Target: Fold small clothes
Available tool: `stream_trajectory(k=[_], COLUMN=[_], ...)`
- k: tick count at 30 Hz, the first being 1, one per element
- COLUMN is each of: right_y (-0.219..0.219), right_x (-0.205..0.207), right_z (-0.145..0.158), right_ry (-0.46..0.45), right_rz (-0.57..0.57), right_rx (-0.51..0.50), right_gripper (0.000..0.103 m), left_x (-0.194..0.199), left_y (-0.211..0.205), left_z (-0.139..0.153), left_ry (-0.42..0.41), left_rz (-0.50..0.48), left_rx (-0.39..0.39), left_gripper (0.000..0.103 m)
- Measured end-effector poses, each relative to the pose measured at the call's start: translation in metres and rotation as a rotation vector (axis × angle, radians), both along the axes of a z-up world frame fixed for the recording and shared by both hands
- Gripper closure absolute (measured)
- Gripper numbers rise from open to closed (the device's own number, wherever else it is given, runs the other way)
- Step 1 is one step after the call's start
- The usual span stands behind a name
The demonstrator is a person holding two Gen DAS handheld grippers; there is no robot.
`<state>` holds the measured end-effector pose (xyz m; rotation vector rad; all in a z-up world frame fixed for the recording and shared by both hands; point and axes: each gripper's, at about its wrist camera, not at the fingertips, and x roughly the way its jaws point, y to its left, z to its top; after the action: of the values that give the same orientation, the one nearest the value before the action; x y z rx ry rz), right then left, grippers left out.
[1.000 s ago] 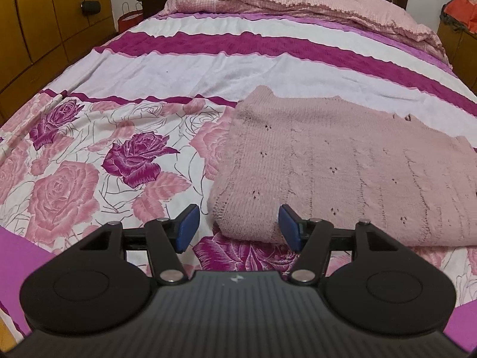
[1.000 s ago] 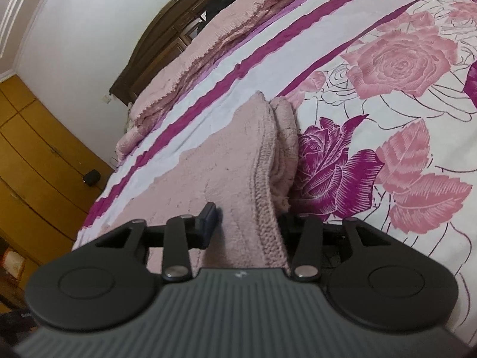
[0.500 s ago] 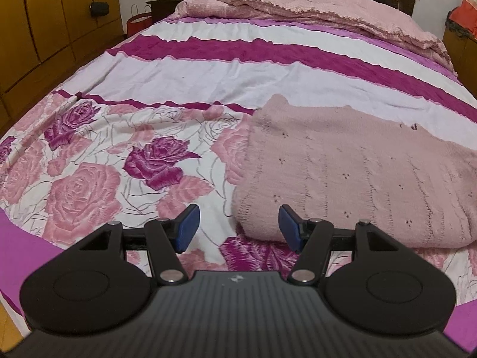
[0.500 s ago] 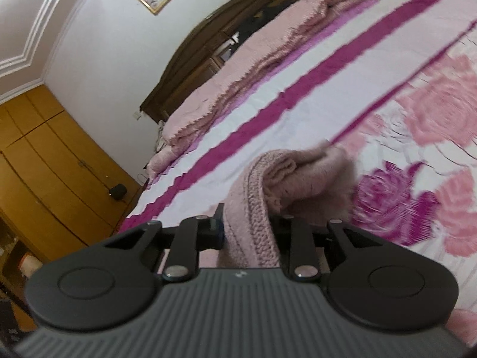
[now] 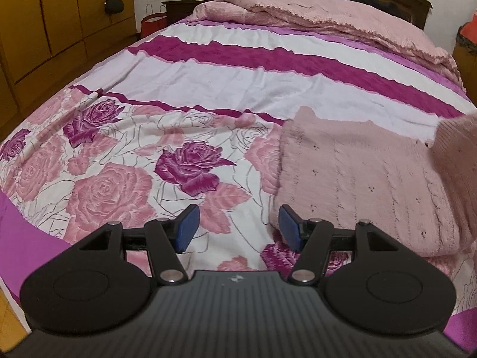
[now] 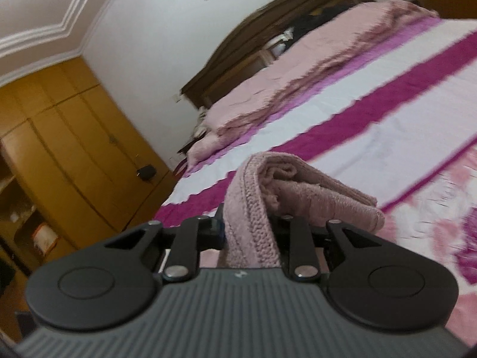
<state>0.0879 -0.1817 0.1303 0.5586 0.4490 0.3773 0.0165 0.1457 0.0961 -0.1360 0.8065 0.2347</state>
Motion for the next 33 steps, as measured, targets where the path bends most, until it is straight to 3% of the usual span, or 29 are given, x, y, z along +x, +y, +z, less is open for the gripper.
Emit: stream_trajectory(k=[8,17,21,26,30,33], right_y=[0.088,0.149,0.162,0.18,0.212,0.218], right_x=[0.021,0.037,0.035,0.024,0.026,0.016], right_z=[-0.008,-0.078,-0.067,-0.041,-0.063,-0.074], right_ry=[0.019,0.167,0.145,0.04,0.073,0.049], right_rz=[0.143,0.254,0.262,0.269,0.306,0.297], right_rx=[-0.073,-0.171,-0.216,-0.296,-0.433,-0.44], right_gripper=[0.077,0.078,0.077,0.077,0.077,0.072], left_x=[-0.003,-0.007,-0.008,-0.012,-0.013,-0.018], left_y=[0.017,0.044,0.054,0.067,0.073,0.073], left_z=[-0.002,-0.018,-0.026,-0.026,-0.027,-0.025], left_ry=[-0.009,0.011,0.016,-0.006,-0.013,-0.031], left_rz=[0.025,0.062,0.078,0.098,0.121,0.117], left_rx=[-0.013,-0.034,-0.051,-0.074,-0.087,-0.084], left_gripper=[0.037,0.037,0.037,0.037,0.037,0.037])
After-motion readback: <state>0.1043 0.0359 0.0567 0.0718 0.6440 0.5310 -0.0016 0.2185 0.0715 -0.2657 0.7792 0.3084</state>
